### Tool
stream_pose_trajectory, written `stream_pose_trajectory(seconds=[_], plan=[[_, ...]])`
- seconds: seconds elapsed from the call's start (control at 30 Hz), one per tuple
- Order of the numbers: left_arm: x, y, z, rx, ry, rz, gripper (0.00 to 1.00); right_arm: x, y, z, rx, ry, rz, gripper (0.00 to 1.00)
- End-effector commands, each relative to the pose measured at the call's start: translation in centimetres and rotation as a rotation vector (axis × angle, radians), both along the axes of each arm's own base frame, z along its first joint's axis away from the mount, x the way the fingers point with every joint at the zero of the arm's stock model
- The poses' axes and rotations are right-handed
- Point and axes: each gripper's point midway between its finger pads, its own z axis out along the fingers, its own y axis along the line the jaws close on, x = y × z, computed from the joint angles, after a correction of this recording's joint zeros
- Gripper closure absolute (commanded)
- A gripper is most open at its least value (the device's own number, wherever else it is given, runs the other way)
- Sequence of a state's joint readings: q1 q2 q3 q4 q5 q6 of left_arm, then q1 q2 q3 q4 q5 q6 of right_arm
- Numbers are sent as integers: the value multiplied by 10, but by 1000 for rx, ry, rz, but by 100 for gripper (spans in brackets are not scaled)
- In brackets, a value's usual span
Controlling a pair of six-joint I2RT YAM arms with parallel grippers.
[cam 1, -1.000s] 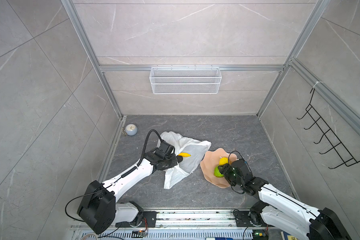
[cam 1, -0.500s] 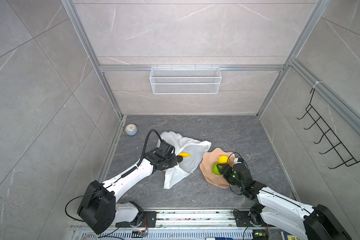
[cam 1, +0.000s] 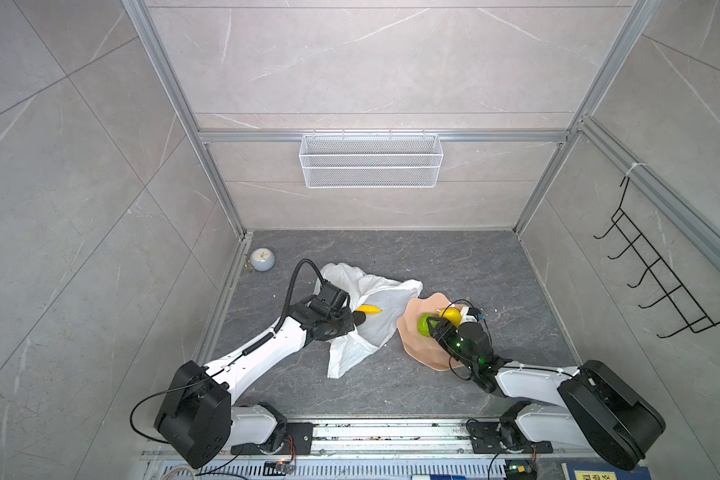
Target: Take the fake fruits out of the plastic bag
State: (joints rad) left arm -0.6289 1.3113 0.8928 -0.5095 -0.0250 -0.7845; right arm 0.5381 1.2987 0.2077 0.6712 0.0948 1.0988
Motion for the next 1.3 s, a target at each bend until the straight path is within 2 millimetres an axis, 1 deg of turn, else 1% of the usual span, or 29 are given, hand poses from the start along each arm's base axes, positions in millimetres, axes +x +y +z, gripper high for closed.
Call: stream_pose_trajectory(seconds=[0.0,0.07,0.13,0.3,0.4,0.47,0.6,0.7,0.8,0.9,1.0,1.07,1.17,1.23,1.27], plan=[[6,-2,22,-9,-53,-11,100,-3,-8,-4,-39,-9,-9,24],[6,-2,21,-5,-53,-12,100,-9,-11,-8,-42,11,-13,19],[7,-2,21,-6,-54,-11,100,-13,-16,-8,-35,13,-28,16],[7,-3,22,-7,-56,-12,100,-20,-22,-6,-30,23,-45,15],[7,-2,21,-4,-56,-9,100,-23,-21,-4,-29,36,-36,14],[6,-1,21,-2,-55,-10,100,-23,-18,1,-23,34,-17,14],[6,0,20,7,-52,-10,100,-25,-10,19,-37,63,34,14],[5,2,18,18,-49,-13,100,-28,-11,31,-69,86,49,14],[2,8,14,47,-45,-14,100,-33,-12,42,-107,108,73,15],[-2,17,11,78,-45,-5,100,-37,-9,52,-141,116,120,16],[-5,25,8,89,-43,7,100,-39,1,67,-145,102,171,19],[-8,30,5,99,-39,18,100,-39,13,79,-157,82,216,21],[-10,37,0,92,-28,40,100,-40,45,99,-210,17,317,22],[-11,41,-4,78,-13,54,100,-42,72,107,-263,-23,398,23],[-12,44,-5,69,-8,62,100,-43,89,108,-286,-38,450,23]])
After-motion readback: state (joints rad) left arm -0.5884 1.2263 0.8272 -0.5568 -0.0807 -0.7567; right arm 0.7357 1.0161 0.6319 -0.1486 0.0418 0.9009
